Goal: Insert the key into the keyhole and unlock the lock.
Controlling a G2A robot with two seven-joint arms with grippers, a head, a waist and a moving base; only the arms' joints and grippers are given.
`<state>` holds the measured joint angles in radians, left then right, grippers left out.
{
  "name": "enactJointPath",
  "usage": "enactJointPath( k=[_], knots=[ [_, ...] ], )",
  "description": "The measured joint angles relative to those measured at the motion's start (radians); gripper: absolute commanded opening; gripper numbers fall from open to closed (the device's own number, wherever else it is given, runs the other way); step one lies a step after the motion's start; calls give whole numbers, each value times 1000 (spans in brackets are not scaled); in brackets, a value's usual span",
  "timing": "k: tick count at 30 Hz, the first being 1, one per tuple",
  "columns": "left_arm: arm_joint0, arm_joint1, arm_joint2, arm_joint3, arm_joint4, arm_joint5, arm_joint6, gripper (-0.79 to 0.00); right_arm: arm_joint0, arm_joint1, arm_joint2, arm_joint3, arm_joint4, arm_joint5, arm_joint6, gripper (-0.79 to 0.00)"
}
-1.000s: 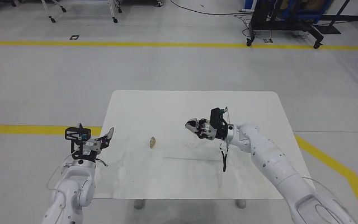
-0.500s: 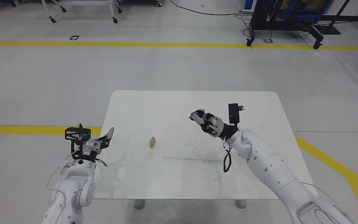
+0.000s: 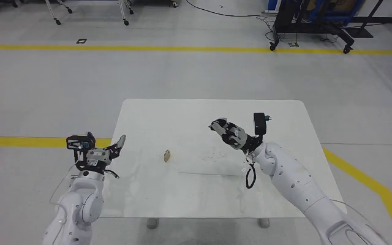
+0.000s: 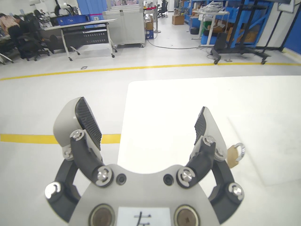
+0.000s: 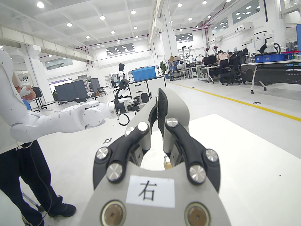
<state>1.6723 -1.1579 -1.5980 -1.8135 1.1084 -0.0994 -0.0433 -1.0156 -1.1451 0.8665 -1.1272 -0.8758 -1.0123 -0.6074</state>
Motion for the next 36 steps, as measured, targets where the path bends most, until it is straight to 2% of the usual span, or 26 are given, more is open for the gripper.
enactJointPath(
  k=[2,4,6,9,13,15,17,21,25,29,32,34,36],
  knots=[
    [-26,-4,24,-23,-113,-60,-52,0,0,0,0,0,0,0,0,-785],
    [-56,-8,56,-28,-304,-150,-154,0,0,0,0,0,0,0,0,-785],
    [-90,-8,80,-14,-533,-235,-304,0,0,0,0,0,0,0,0,-785],
    [-145,-5,110,33,-844,-299,-522,0,0,0,0,0,0,0,0,-785],
    [-236,-1,141,121,-1228,-263,-795,0,0,0,0,0,0,0,0,-785],
    [-286,2,158,166,-1358,-234,-922,0,0,0,0,0,0,0,0,-785],
    [-327,7,169,187,-1398,-208,-995,0,0,0,0,0,0,0,0,-785],
    [-341,10,171,188,-1289,-198,-1012,0,0,0,0,0,0,0,0,-785],
    [-339,10,171,186,-1281,-200,-1008,0,0,0,0,0,0,0,0,-785],
    [-322,12,175,169,-1214,-239,-953,0,-10,-4,-3,0,36,28,39,-785],
    [-336,4,204,197,-1325,-270,-946,0,-6,-14,-32,18,158,8,155,-785],
    [-365,-2,232,238,-1444,-298,-970,0,6,-21,-72,38,297,-1,285,-785],
    [-405,-8,264,291,-1514,-331,-996,-71,26,-23,-112,45,483,-1,439,-785]
  ],
)
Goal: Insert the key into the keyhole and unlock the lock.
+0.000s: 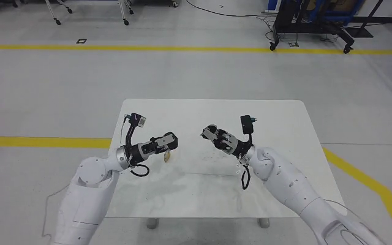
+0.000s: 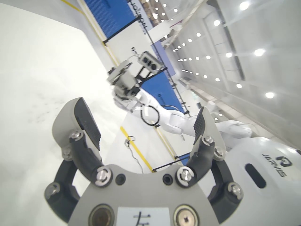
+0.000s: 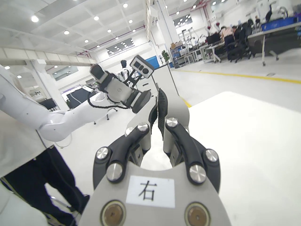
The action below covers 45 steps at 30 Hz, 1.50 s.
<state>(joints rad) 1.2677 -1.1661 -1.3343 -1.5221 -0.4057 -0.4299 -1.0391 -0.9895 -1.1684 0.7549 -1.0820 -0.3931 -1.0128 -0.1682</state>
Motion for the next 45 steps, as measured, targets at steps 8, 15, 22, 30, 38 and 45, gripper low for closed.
enactJointPath(
  k=[8,15,22,30,38,45],
  knots=[
    [-117,-17,98,128,11,-39,-6,-332,43,19,-34,-6,532,1,438,-785],
    [-162,-22,138,166,32,-30,-6,-533,53,27,-30,9,744,20,640,-785],
    [-182,-23,166,178,79,-9,7,-502,64,19,-23,17,773,54,696,-785],
    [-193,-21,181,187,109,18,15,-785,71,2,-33,25,788,69,747,-785],
    [-207,-23,205,188,143,28,32,-785,75,-11,-28,46,804,57,773,-785],
    [-215,-24,220,196,137,32,31,-742,74,-21,-18,62,801,52,776,-785]
  ],
)
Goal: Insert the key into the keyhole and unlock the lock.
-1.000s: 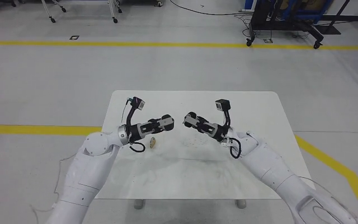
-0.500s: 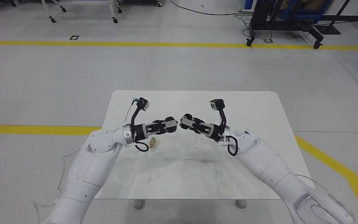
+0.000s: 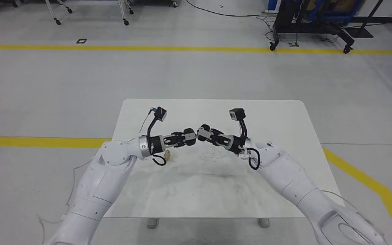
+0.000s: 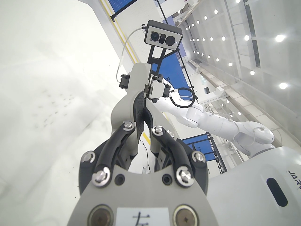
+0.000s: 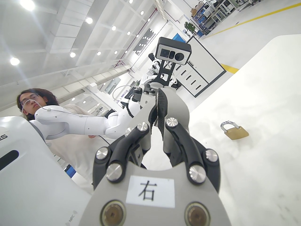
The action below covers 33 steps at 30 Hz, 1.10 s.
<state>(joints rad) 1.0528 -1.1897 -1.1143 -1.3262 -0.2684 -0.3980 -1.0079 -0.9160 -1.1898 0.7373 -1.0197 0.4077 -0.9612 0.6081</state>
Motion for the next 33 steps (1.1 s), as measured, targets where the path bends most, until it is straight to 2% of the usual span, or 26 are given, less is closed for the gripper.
enactJointPath(
  k=[8,22,26,33],
  knots=[
    [-4,2,-2,14,-14,-7,2,-653,0,-9,16,19,-6,-5,-3,-785],
    [-12,4,15,7,27,-13,20,-600,6,-26,30,29,-25,14,7,-785],
    [-11,4,25,-13,81,-10,50,-619,6,-31,34,31,-35,16,4,-785],
    [-3,8,29,-46,151,-2,83,-727,4,-38,42,36,-39,15,6,-785]
  ],
)
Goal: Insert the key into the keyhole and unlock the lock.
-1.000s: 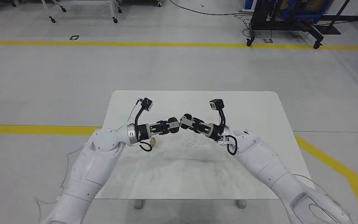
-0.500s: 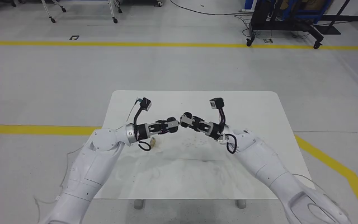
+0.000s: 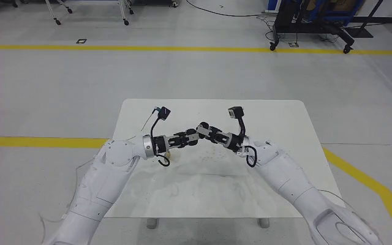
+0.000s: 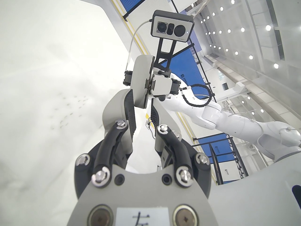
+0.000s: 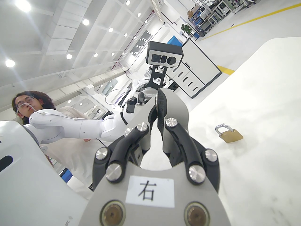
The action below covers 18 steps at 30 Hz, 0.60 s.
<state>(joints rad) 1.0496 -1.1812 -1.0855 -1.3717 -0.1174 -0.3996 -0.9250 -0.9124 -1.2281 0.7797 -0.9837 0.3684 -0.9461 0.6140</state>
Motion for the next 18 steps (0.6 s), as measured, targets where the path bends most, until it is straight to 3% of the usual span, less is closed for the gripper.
enactJointPath(
  k=[4,18],
  knots=[
    [5,3,-4,-9,14,3,12,-785,-2,-3,5,4,1,0,3,-785],
    [27,18,-58,-24,-5,1,23,-785,-1,-16,18,15,4,1,21,-785]
  ],
)
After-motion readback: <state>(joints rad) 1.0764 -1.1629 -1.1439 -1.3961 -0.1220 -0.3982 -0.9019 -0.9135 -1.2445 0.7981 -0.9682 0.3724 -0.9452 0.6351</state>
